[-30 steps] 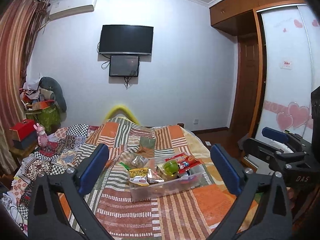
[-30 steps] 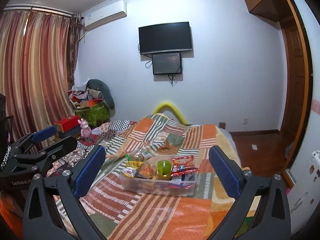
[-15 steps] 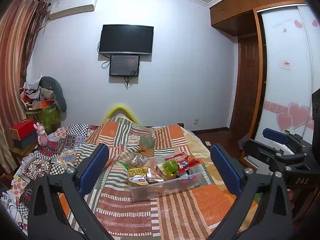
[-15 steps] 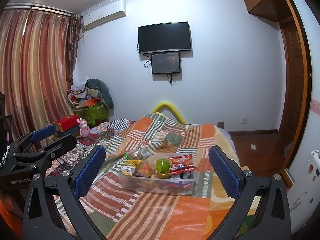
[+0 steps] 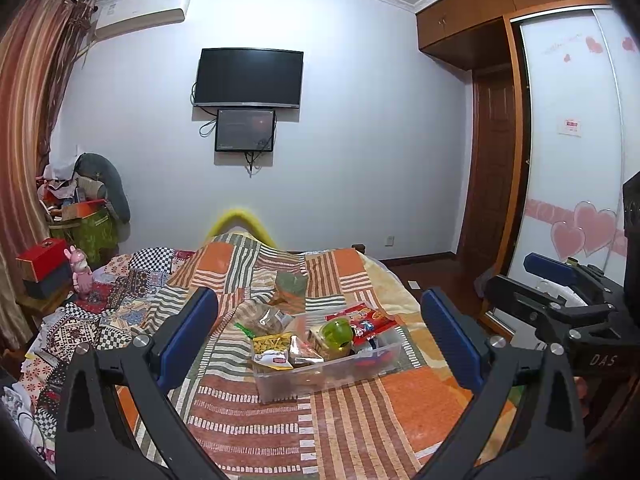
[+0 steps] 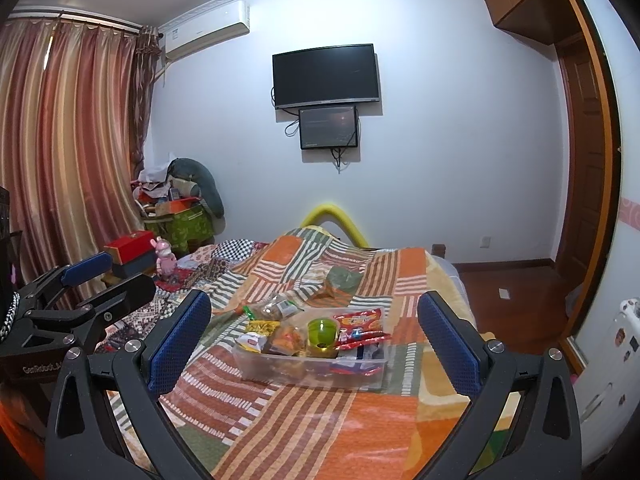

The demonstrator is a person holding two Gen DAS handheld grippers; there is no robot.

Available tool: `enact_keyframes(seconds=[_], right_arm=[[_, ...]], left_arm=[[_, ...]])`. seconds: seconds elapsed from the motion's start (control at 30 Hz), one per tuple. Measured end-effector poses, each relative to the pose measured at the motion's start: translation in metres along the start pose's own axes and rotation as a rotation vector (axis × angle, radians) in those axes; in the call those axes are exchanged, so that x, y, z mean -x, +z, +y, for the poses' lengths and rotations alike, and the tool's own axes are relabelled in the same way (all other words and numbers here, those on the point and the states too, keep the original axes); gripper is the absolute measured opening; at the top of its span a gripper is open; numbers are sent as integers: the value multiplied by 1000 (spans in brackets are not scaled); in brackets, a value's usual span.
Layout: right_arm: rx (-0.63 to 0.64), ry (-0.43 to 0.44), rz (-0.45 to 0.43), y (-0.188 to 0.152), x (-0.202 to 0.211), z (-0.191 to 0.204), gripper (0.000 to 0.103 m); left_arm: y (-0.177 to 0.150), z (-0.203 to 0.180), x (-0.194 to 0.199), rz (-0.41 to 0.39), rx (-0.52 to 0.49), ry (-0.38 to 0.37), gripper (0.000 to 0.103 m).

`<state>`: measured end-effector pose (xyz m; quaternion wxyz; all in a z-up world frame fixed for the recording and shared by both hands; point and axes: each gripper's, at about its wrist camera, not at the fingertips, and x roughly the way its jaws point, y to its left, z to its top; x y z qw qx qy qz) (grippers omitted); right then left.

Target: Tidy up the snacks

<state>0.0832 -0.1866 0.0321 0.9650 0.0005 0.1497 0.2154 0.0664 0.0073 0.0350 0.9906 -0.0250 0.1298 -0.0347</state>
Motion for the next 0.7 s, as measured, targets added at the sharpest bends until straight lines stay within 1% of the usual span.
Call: enact_keyframes(seconds=[0.17, 0.7], right_arm=[[-3, -8, -1, -1, 2, -2, 103], [3, -17, 11, 0, 0, -4, 103]], left_arm=[[0, 0, -1, 4, 3, -14, 103], [-3, 1, -5, 22, 11, -22, 103]])
